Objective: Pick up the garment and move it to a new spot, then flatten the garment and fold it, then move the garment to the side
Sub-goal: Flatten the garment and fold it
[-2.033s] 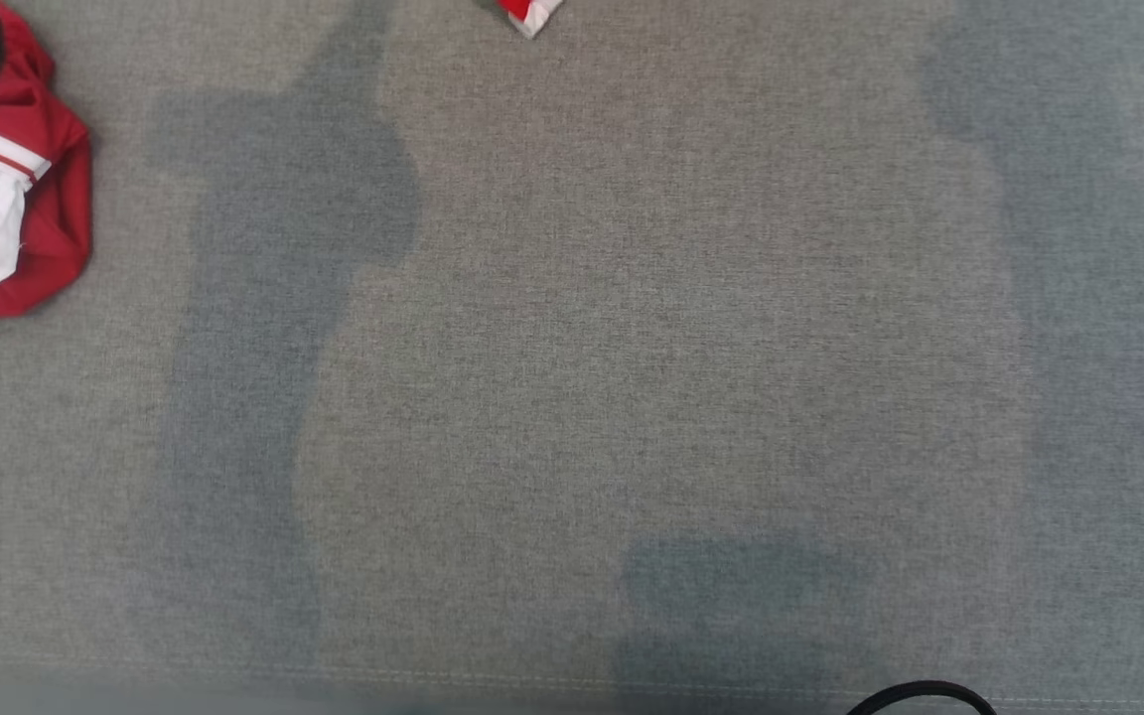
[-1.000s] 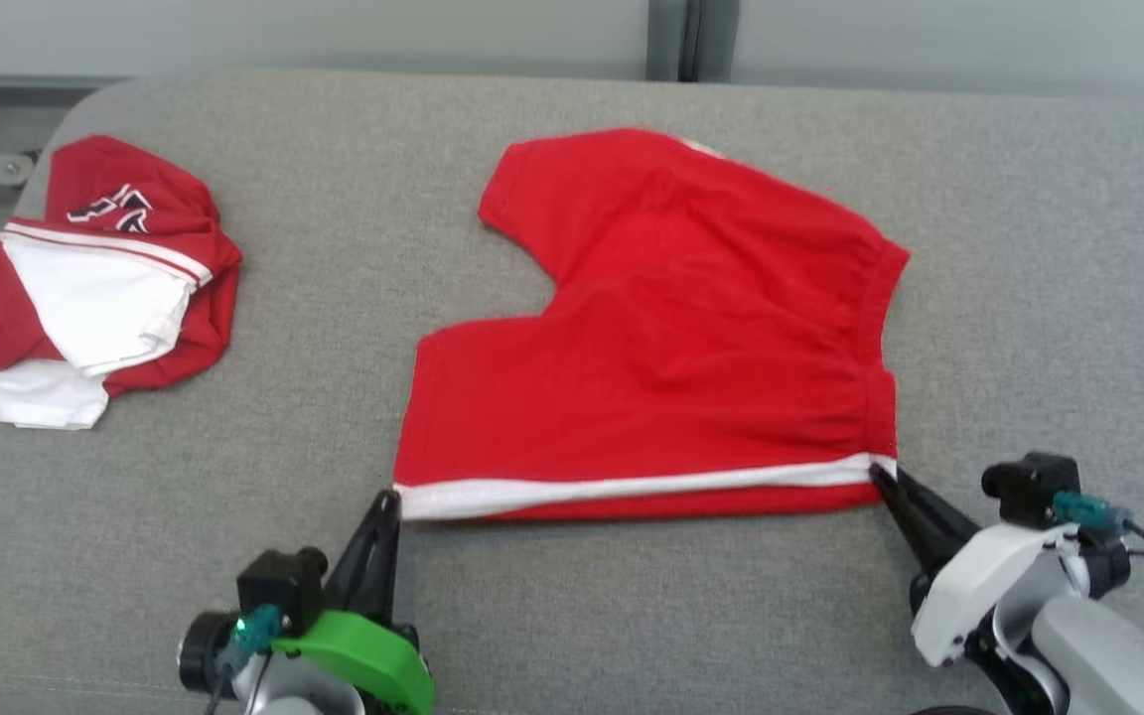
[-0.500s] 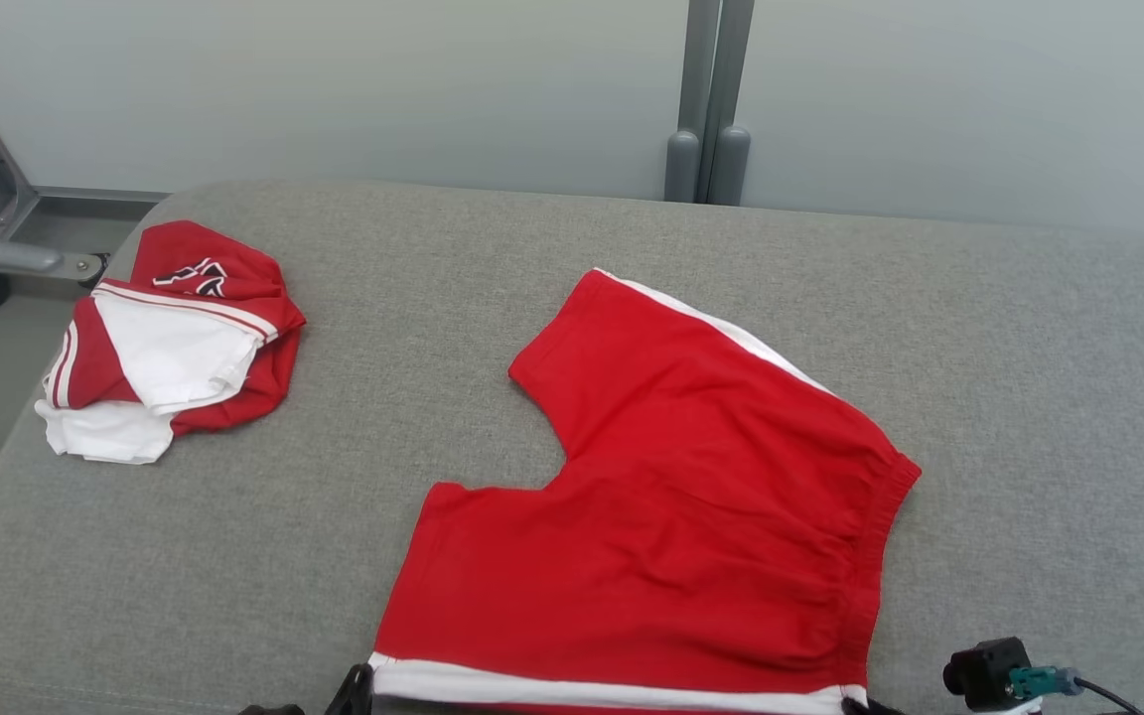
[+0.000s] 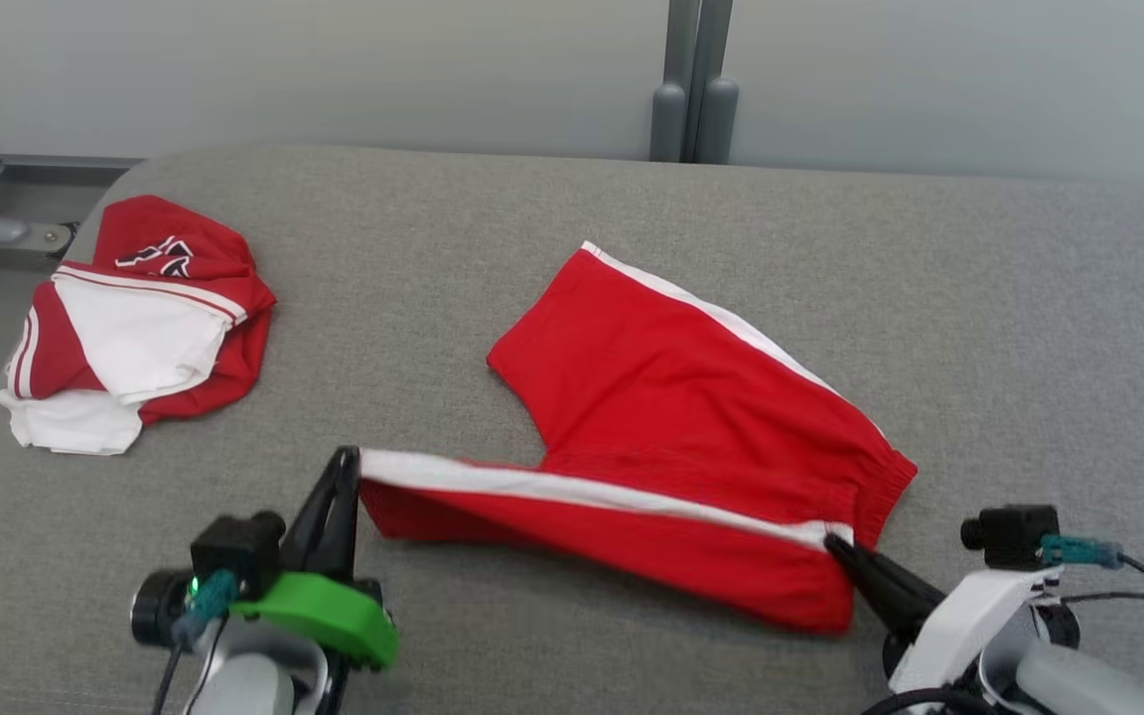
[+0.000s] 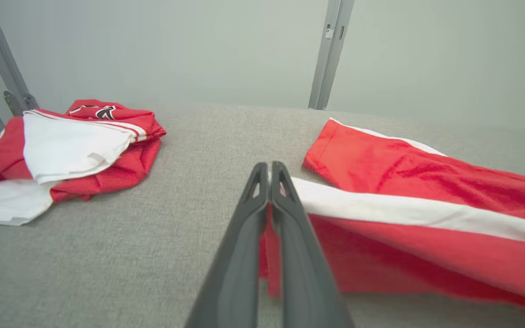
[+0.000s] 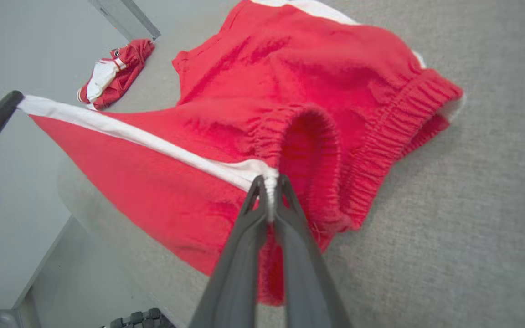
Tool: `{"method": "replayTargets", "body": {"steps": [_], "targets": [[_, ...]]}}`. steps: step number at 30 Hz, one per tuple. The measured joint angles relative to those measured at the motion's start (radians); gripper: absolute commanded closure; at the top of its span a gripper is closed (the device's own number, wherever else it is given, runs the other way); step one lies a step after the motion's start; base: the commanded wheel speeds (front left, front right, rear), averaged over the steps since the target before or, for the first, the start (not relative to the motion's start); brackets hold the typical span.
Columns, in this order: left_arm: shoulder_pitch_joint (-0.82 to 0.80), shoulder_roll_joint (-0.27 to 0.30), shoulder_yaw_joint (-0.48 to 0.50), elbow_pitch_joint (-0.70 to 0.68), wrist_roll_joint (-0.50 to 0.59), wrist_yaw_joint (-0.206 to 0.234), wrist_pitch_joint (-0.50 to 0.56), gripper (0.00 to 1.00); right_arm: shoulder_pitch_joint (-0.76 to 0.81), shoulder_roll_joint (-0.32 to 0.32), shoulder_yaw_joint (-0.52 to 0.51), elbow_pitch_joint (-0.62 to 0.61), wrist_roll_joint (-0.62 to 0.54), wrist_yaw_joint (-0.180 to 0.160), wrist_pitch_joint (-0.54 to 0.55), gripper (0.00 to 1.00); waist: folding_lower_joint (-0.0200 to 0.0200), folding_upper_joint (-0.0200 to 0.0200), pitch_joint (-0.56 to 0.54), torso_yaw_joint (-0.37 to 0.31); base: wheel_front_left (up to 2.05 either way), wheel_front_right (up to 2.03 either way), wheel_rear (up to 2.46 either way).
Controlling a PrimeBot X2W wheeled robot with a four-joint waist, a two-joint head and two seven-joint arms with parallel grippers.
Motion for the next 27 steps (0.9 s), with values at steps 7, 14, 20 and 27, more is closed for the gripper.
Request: {"method": "replayTargets", "body": {"steps": [7, 14, 20, 27], "targets": [[-0.267, 0.033, -0.077, 0.08, 0.004, 0.0, 0.0, 1.0, -0.018, 0.054, -0.195, -0.082, 0.043, 0.0, -0.001, 1.0, 0.0, 0.0, 0.08, -0.042, 0.0, 0.0, 0.0], [-0.495, 0.039, -0.068, 0.189, 0.041, 0.0, 0.0, 1.0, -0.063, 0.124, -0.339, -0.132, 0.071, 0.0, -0.001, 1.0, 0.0, 0.0, 0.185, -0.102, 0.0, 0.0, 0.0], [-0.615, 0.047, -0.066, 0.283, 0.075, 0.0, 0.0, 1.0, -0.085, 0.195, -0.375, -0.146, 0.062, -0.001, -0.001, 1.0, 0.0, 0.0, 0.272, -0.168, 0.0, 0.0, 0.0], [-0.717, 0.06, -0.086, 0.374, 0.121, 0.009, 0.0, 1.0, -0.098, 0.272, -0.462, -0.145, 0.024, -0.001, -0.001, 1.0, 0.0001, 0.0, 0.357, -0.246, 0.0, 0.0, 0.0]]}}
